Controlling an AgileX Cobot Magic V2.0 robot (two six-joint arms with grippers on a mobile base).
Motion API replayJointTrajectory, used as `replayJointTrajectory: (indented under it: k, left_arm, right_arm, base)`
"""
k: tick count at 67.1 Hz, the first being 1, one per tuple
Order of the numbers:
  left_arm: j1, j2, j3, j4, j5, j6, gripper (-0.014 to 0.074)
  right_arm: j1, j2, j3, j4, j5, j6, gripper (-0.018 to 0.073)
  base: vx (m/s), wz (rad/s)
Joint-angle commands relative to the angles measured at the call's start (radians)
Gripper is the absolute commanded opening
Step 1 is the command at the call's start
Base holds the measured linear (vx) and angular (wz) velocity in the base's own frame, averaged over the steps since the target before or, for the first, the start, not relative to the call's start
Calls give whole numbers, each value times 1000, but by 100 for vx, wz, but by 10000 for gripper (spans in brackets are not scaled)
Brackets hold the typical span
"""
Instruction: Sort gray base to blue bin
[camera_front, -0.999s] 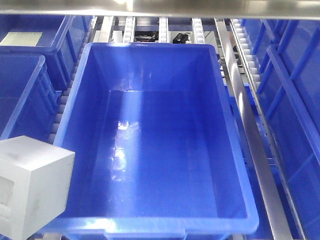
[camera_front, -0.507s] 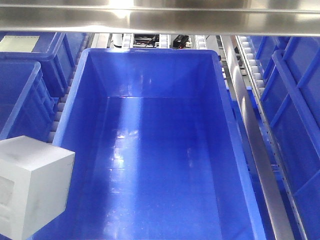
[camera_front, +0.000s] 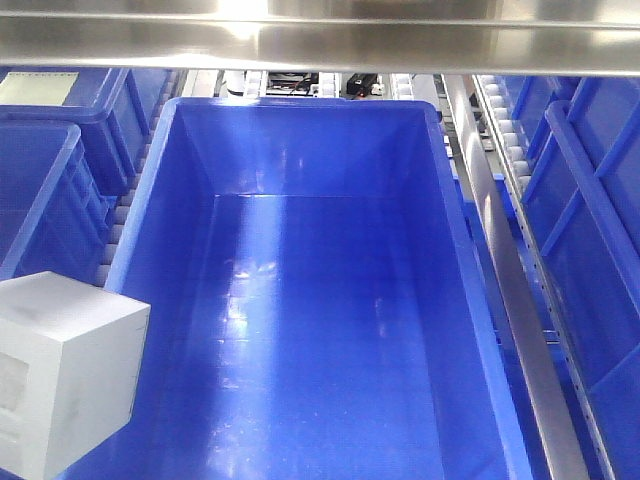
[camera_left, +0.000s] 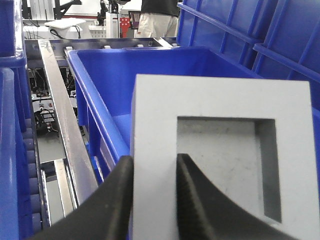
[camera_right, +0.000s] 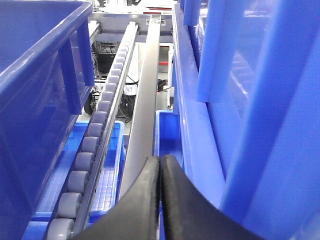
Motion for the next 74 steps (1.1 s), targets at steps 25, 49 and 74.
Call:
replayJointTrajectory:
  k: [25, 49, 74]
  left_arm:
    - [-5, 6, -33, 3, -122, -4, -7]
    - [-5, 6, -33, 5, -141, -4, -7]
    - [-5, 307, -175, 3, -258, -13, 0]
  right_arm:
    - [3, -7, 5, -9, -76, -7, -5]
    - [3, -7, 5, -9, -76, -7, -5]
    - [3, -7, 5, -9, -76, -7, -5]
  base:
    - [0, 0]
    - [0, 0]
    - [0, 0]
